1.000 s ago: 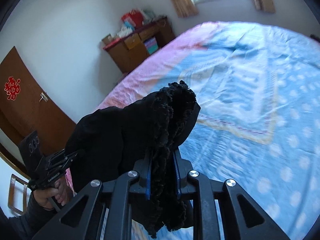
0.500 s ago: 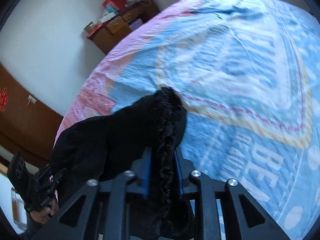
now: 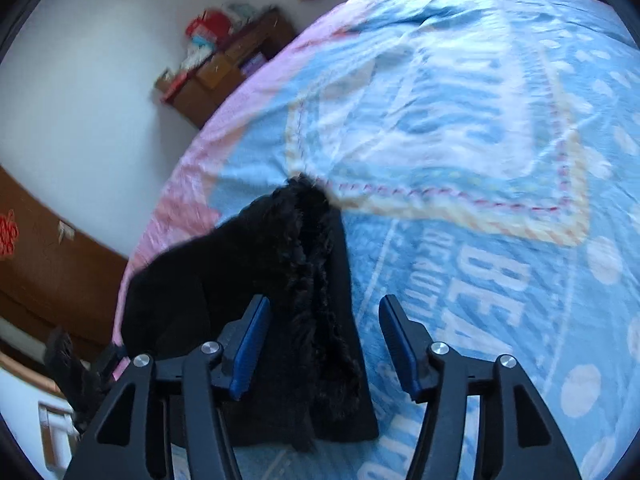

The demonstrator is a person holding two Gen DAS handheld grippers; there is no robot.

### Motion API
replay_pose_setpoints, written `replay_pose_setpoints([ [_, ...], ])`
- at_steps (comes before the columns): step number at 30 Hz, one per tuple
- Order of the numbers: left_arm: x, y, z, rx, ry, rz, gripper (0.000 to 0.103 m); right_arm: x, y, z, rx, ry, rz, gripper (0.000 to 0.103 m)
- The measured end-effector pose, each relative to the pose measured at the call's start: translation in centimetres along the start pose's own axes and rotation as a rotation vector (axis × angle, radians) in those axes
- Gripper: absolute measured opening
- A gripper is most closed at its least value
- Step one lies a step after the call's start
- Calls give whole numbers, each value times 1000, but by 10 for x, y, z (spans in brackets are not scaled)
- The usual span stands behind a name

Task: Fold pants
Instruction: 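Release the pants from the right tool and lift both tools away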

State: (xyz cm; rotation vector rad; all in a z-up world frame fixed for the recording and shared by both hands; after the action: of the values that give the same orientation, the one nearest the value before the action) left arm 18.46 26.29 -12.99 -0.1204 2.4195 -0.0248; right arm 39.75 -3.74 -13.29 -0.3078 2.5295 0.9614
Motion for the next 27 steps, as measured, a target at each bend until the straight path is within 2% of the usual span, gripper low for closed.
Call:
replay_pose_setpoints([
  [2, -1, -2, -7, -11, -8, 9, 70, -2, -4, -12, -46, -30, 45, 60],
  [4, -5, -3, -16, -22, -39, 14, 73, 0, -2, -25, 39, -71, 22, 60],
  [7, -16, 1, -25, -53, -89, -2, 92, 12, 9, -43, 124, -104, -35, 60],
  [9, -24, 5, -25, -75, -103, -7, 93, 24, 19, -52, 152, -113, -74, 60],
  [11, -32, 9, -17, -119, -90, 4, 94, 38, 29, -61, 144, -126, -96, 60],
  [14, -32, 24, 8, -223, -10, -1, 96, 55, 37, -68, 112, -124, -86, 60],
  [16, -27, 38, 23, -201, 27, -48, 103, 67, 44, -71, 92, -119, -84, 60],
  [21, -21, 46, 19, -154, 19, -122, 103, 93, 48, -78, 87, -101, -97, 60],
  [23, -19, 41, 3, -164, 1, -118, 102, 101, 49, -88, 88, -113, -98, 60],
  [27, -18, 27, -45, -122, -76, -119, 102, 117, 55, -115, 111, -174, -98, 60],
])
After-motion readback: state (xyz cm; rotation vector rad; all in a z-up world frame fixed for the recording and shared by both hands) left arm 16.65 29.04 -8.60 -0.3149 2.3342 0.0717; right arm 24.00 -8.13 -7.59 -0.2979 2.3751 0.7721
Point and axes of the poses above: each gripper's, at about its wrist camera, not at the fingertips, and z roughly the way its jaws point, y to its left, x to its underside, the point moved 4 cm from there along z, roughly the way its jaws point, and after that the axes turned 1 degree about z, right-handed, at the moved point
